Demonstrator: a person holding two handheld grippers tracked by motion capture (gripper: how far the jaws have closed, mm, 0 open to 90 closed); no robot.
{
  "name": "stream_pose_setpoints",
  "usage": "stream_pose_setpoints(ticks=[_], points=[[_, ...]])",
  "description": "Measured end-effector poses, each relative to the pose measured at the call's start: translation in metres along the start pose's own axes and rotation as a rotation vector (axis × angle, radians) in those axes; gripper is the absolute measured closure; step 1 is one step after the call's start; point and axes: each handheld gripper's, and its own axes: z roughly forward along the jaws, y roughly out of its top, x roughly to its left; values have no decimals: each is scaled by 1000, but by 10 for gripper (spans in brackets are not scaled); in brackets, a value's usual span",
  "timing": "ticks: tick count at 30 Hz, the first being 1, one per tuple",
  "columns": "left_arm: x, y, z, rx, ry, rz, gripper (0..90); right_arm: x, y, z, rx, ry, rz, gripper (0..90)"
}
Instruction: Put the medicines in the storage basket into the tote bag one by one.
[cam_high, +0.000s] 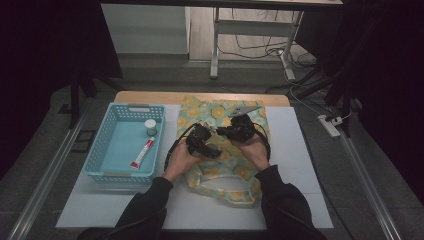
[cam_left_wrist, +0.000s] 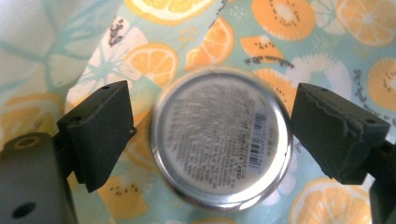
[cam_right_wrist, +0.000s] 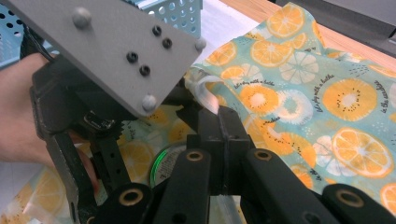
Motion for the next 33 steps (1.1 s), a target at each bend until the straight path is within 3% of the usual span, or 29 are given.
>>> stream_pose_setpoints(ticks=[10, 21, 33], points=[[-6, -2, -16, -13, -45, 2, 94, 0, 1, -1, -2, 6, 3, 900], [-12, -8, -40, -58, -135, -5, 15, 1, 2, -4, -5, 14, 0, 900], [-9, -23, -63, -104, -157, -12, 9, 3, 2, -3, -3, 18, -3, 900]])
